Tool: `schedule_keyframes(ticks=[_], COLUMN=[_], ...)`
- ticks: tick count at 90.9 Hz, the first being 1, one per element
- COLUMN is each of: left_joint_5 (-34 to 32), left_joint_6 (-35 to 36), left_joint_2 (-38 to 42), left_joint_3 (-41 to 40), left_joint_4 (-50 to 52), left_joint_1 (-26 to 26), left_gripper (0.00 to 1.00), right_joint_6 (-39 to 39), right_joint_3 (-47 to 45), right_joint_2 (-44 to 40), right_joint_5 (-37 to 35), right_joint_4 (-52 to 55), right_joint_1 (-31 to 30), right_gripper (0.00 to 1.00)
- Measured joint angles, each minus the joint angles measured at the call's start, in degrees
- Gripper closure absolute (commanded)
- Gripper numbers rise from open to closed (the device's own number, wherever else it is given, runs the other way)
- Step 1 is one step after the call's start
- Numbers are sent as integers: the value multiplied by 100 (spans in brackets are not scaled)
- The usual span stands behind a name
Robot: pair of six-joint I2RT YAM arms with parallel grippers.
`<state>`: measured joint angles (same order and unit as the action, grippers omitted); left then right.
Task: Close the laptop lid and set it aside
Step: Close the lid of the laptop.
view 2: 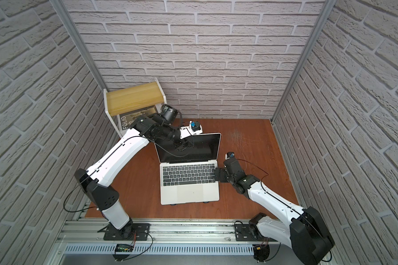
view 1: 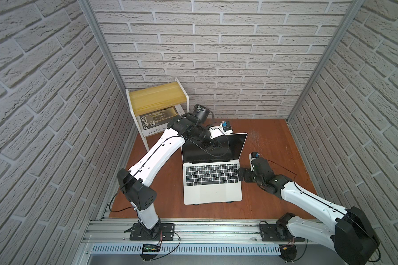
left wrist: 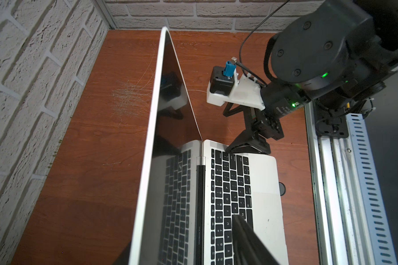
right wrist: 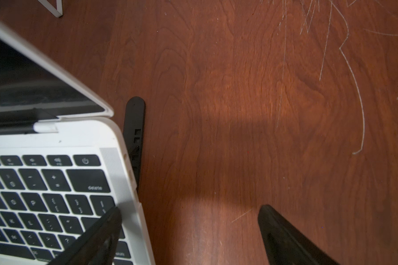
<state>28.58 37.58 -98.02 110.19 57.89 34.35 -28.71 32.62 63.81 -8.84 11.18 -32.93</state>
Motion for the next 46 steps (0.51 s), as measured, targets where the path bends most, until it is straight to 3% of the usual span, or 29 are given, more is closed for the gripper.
schedule_keyframes(ticks=[46], left_joint_5=[-332], left_joint_6=[-9], left_joint_2=[704], left_joint_3=[-1222], left_joint_4=[-1051], left_joint_1=[61], left_gripper=[44], right_joint_6=[-170], right_joint_3=[133], right_joint_2=[87], right_joint_5=[-31], right_joint_4=[149], right_joint_1=[-20], right_gripper=[4])
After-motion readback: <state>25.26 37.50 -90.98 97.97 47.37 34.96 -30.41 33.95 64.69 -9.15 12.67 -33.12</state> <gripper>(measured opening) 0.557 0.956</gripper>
